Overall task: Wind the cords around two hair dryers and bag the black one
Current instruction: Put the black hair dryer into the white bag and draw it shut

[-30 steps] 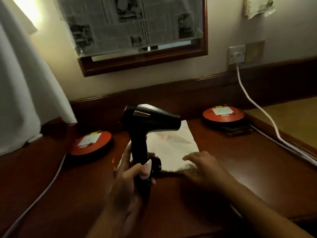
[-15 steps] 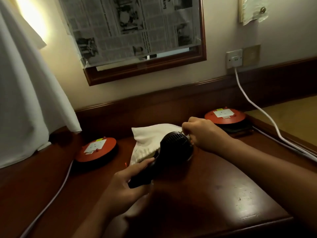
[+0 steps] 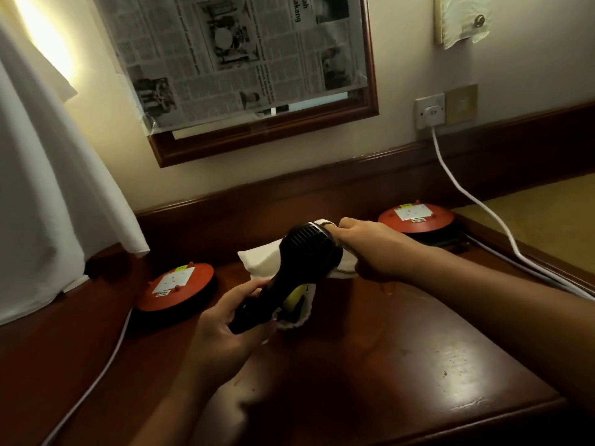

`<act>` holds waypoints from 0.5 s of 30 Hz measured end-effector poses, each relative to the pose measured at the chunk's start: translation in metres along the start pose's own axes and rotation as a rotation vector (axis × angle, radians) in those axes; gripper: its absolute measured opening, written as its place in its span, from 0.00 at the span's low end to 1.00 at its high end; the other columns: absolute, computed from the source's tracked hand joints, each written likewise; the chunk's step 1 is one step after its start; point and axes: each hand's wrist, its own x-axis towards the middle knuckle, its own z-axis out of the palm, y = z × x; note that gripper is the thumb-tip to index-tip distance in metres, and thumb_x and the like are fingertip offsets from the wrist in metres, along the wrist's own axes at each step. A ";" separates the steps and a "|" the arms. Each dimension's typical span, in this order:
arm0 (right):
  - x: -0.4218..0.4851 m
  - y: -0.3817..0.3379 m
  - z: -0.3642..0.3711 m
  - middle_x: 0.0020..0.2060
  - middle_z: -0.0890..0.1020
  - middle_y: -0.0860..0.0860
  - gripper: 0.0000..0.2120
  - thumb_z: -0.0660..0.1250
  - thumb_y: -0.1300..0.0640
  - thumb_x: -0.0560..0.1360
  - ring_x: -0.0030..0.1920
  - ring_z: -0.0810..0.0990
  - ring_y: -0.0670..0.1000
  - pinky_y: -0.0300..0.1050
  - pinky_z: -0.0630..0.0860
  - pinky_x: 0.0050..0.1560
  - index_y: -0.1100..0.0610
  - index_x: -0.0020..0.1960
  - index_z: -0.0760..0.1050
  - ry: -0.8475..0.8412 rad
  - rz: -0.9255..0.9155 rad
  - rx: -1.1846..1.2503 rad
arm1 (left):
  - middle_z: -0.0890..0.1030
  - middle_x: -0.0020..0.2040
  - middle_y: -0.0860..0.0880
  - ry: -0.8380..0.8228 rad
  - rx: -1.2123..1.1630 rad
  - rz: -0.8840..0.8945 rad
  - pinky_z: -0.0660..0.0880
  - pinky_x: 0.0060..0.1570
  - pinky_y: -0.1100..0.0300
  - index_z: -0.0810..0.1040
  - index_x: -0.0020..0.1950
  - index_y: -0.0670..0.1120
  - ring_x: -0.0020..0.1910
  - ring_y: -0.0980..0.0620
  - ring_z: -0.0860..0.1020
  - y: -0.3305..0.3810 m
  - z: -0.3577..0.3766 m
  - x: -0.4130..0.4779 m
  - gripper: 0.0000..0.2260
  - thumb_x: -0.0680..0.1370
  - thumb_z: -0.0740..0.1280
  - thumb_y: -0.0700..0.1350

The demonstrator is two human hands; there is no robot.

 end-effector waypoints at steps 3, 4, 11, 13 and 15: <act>-0.002 -0.001 -0.005 0.49 0.70 0.48 0.36 0.70 0.64 0.67 0.46 0.75 0.53 0.53 0.79 0.43 0.53 0.72 0.62 0.016 0.000 0.060 | 0.82 0.56 0.59 0.037 0.137 -0.002 0.81 0.49 0.64 0.78 0.67 0.60 0.56 0.60 0.81 -0.002 0.008 0.010 0.30 0.70 0.79 0.37; -0.002 0.000 -0.005 0.48 0.69 0.47 0.37 0.71 0.63 0.67 0.45 0.75 0.52 0.53 0.79 0.42 0.52 0.73 0.61 0.025 -0.003 0.058 | 0.82 0.54 0.59 0.062 0.210 0.016 0.80 0.50 0.62 0.78 0.66 0.62 0.55 0.60 0.80 -0.003 0.010 0.014 0.30 0.70 0.79 0.37; 0.002 -0.006 -0.006 0.42 0.62 0.40 0.47 0.73 0.63 0.67 0.42 0.69 0.46 0.42 0.72 0.35 0.49 0.78 0.51 0.059 -0.065 0.048 | 0.76 0.38 0.62 0.129 0.677 0.092 0.70 0.39 0.57 0.81 0.61 0.58 0.45 0.50 0.75 0.002 0.003 0.030 0.23 0.69 0.76 0.41; 0.006 -0.014 -0.008 0.44 0.65 0.40 0.46 0.72 0.63 0.67 0.43 0.70 0.46 0.40 0.71 0.35 0.50 0.78 0.52 0.075 -0.090 0.111 | 0.82 0.46 0.60 0.124 0.686 0.116 0.74 0.46 0.55 0.80 0.66 0.54 0.53 0.47 0.77 0.009 0.012 0.031 0.25 0.69 0.76 0.42; 0.008 -0.020 -0.011 0.50 0.68 0.43 0.45 0.72 0.61 0.68 0.47 0.72 0.48 0.42 0.76 0.40 0.53 0.79 0.53 0.090 -0.104 0.144 | 0.84 0.56 0.54 0.104 0.701 0.134 0.77 0.52 0.52 0.78 0.70 0.51 0.59 0.45 0.76 0.016 0.026 0.034 0.25 0.72 0.73 0.47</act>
